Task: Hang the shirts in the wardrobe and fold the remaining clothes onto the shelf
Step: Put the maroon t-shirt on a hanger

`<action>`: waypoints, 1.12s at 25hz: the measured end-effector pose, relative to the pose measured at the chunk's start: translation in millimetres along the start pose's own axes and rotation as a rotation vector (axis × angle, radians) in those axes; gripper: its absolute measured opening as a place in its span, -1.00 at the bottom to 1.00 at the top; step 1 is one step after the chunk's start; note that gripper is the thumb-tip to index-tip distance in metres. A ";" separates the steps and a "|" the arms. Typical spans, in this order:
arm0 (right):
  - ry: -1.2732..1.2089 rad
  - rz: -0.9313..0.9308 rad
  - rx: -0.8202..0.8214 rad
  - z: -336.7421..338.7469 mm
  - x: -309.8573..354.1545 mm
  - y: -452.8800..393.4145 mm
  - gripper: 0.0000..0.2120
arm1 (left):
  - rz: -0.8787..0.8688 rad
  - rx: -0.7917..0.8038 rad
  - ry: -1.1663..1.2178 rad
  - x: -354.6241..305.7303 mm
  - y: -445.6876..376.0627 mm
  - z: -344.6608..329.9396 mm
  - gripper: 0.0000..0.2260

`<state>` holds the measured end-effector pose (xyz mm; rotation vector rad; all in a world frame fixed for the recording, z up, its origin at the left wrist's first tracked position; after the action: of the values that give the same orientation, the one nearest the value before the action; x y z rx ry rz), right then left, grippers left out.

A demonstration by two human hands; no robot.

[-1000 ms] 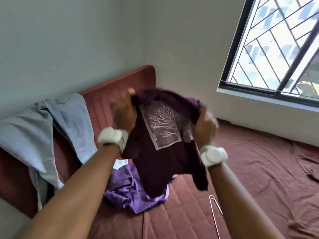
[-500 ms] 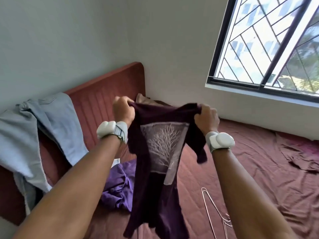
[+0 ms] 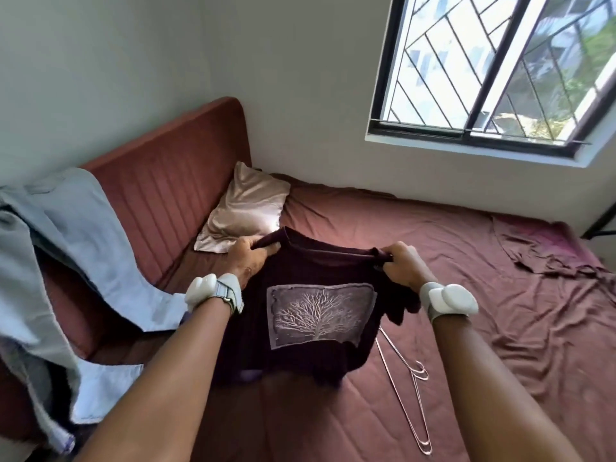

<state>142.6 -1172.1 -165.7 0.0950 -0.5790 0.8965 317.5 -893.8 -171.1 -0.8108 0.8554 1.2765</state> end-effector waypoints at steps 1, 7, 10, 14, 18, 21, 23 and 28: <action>-0.054 -0.012 0.018 2.8 -1.9 0.5 -0.91 | -0.031 -0.024 0.003 -8.1 0.8 -4.0 -0.76; -0.411 -0.282 0.461 -33.2 -62.4 61.8 -0.85 | 0.050 0.013 -0.048 17.4 22.3 -94.3 -0.64; -0.377 -0.562 0.436 -82.2 -157.9 84.8 -0.68 | 0.187 0.298 -0.179 72.7 52.7 -174.5 -0.63; -0.172 -0.928 0.313 -161.3 -314.1 116.6 -0.74 | 0.240 0.430 -0.471 149.6 85.1 -254.0 -0.64; 0.014 -0.886 0.425 -233.3 -388.2 119.5 -0.74 | 0.252 0.407 -0.651 213.7 92.1 -315.6 -0.80; 0.115 -0.772 0.404 -278.7 -415.0 90.7 -0.73 | 0.307 0.362 -0.634 243.3 82.9 -344.2 -0.86; 0.189 -0.703 0.355 -302.6 -424.6 72.1 -0.67 | 0.315 0.364 -0.623 254.3 75.3 -359.0 -0.87; 0.414 -0.619 0.238 -330.6 -445.6 38.0 -0.66 | 0.353 0.301 -0.626 281.4 57.9 -378.3 -0.77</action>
<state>42.6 -1360.7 -679.2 0.2793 -0.0374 0.3565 252.4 -1092.2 -597.8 0.0023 0.6641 1.5418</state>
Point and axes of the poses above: each hand's wrist, its own y-axis away from the middle knuckle, its own z-axis out of the back of the hand, x = y × z, the point moved 8 cm from there along -y, towards the middle knuckle, and after that the axes turned 15 degrees about -x, right-handed, at the moved point
